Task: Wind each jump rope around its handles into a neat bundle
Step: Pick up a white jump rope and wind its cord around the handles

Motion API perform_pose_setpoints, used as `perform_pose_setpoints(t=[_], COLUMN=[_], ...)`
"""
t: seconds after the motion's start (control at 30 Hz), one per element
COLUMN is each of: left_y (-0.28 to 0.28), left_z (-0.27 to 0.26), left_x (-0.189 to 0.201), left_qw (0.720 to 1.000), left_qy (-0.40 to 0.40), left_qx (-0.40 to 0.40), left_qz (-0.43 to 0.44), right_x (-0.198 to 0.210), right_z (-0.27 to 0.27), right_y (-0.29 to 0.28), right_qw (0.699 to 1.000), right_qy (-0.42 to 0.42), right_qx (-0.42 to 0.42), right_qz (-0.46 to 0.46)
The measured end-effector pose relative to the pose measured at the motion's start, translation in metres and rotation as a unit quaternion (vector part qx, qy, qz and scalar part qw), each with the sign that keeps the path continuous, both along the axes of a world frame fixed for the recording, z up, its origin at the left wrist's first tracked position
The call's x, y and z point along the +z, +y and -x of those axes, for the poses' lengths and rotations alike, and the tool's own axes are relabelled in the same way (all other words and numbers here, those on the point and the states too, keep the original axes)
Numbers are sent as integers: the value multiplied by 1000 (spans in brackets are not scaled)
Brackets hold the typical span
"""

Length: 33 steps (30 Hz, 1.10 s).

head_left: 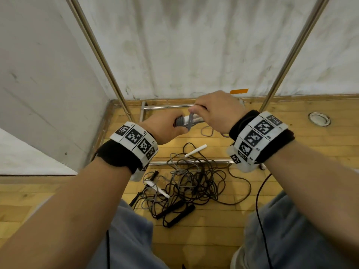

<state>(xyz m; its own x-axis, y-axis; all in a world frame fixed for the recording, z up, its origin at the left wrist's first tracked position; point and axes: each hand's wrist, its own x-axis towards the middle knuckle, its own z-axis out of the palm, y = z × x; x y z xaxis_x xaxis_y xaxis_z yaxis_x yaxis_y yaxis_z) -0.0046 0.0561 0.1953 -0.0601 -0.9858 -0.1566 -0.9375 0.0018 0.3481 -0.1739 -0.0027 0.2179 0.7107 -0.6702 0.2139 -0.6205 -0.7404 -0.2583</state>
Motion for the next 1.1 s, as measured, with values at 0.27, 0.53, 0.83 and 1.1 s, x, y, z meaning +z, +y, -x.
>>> perform_pose_setpoints(t=[0.27, 0.53, 0.83, 1.1], left_y=[7, 23, 13, -8], left_z=[16, 22, 13, -13], left_x=[7, 20, 41, 29], left_qw=[996, 982, 893, 914], left_qy=[-11, 159, 375, 239], left_qx=[-41, -43, 127, 170], left_qz=[74, 94, 214, 279], right_x=[11, 9, -23, -13], right_z=[10, 19, -13, -20], right_y=[-3, -15, 11, 12], right_qw=[999, 941, 921, 976], right_qy=[-46, -160, -200, -146], right_qx=[-9, -53, -49, -11], right_qz=[18, -293, -331, -160])
